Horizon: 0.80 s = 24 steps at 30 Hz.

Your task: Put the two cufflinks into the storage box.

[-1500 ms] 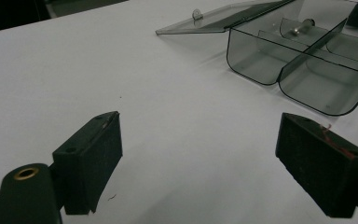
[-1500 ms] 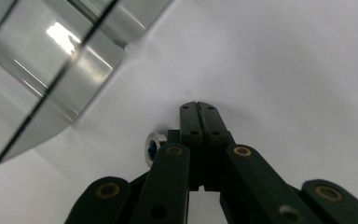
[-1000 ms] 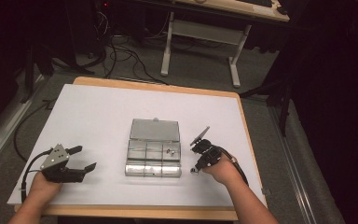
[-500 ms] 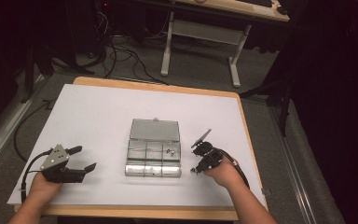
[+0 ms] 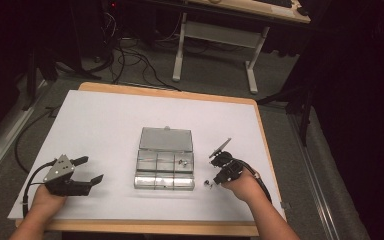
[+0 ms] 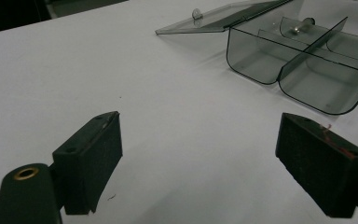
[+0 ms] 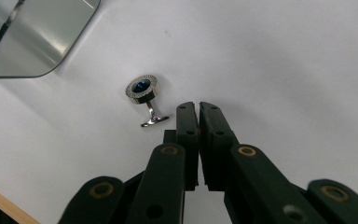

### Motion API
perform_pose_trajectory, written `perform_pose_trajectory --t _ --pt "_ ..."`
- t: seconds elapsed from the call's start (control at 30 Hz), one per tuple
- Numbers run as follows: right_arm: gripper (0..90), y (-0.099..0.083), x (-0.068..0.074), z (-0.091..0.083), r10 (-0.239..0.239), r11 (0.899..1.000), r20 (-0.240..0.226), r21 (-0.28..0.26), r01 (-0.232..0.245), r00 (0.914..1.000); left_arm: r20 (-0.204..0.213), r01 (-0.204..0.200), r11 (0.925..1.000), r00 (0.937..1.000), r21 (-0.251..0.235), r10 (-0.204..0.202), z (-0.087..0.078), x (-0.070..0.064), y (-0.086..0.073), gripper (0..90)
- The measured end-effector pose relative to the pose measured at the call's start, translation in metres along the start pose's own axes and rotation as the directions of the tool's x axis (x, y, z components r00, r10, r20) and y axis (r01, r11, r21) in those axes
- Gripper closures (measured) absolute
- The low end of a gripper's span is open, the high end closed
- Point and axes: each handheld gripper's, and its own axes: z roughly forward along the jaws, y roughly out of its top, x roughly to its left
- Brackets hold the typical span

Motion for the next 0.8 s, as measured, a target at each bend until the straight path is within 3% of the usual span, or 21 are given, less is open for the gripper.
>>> perform_pose_trajectory --t 0.17,0.3,0.4,0.47,0.8 --pt "80.5 -0.002 0.003 -0.002 0.024 1.0 0.02 -0.002 -0.024 0.9995 0.0 0.002 1.0 1.0 -0.004 -0.002 0.0 0.0 0.0 14.9" --pt "77.9 -0.002 0.006 -0.005 -0.003 1.0 0.029 -0.007 0.003 0.9996 0.003 0.004 1.0 1.0 -0.001 -0.004 0.0 0.0 0.0 14.9" --pt "76.2 -0.002 0.008 -0.008 0.012 1.0 0.033 -0.007 -0.012 0.9994 -0.002 0.004 1.0 1.0 0.001 -0.004 0.0 0.0 0.0 14.9" --pt "75.3 -0.001 0.008 -0.01 -0.009 1.0 0.035 -0.011 0.01 0.9993 0.0 0.005 1.0 1.0 0.0 -0.005 0.0 0.0 0.0 14.9" --pt "68.7 0.001 0.017 -0.014 -0.021 0.999 0.032 -0.027 0.022 0.9993 0.001 0.005 1.0 1.0 -0.001 -0.005 0.0 0.0 0.0 14.9"
